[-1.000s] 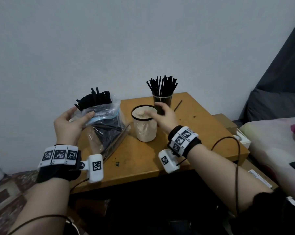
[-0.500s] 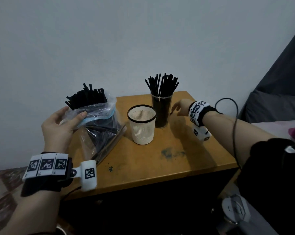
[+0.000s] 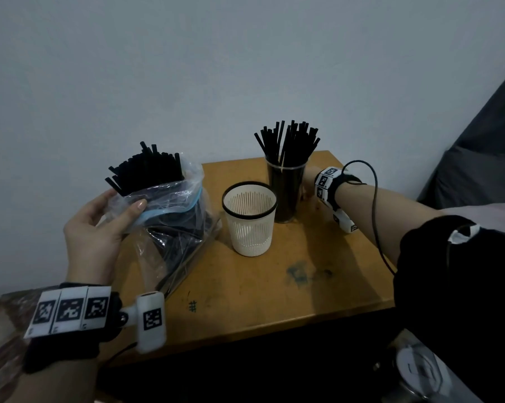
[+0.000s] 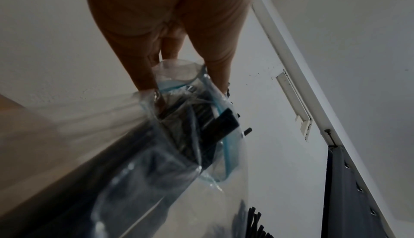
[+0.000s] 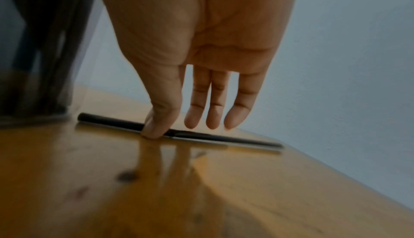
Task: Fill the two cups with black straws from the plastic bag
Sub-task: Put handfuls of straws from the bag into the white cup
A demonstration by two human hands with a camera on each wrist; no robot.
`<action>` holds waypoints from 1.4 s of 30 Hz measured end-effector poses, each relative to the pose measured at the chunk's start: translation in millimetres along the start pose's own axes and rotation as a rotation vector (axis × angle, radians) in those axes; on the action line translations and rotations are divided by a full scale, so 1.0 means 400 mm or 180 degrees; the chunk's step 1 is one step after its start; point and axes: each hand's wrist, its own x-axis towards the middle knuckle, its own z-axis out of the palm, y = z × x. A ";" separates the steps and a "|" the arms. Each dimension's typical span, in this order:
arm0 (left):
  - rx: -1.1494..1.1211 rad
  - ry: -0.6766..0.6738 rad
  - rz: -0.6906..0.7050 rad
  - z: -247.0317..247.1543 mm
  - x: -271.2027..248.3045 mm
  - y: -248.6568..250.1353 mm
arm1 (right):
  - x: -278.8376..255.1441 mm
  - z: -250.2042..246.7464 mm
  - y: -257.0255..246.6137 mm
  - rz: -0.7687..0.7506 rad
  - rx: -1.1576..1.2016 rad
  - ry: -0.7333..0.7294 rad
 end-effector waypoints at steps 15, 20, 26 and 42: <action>-0.0038 0.0005 -0.0124 -0.002 -0.021 0.015 | -0.109 0.012 0.101 -0.0306 0.2133 0.1860; 0.0080 0.0032 -0.0169 -0.002 -0.031 0.023 | -0.217 0.016 0.120 -0.0222 0.2889 0.2474; 0.0150 -0.0077 -0.0145 0.024 -0.050 0.041 | -0.374 -0.022 0.104 -0.0552 0.3508 0.3124; 0.0120 -0.0400 -0.0007 0.049 -0.127 0.074 | -0.402 -0.187 -0.001 -0.0878 0.3841 0.3645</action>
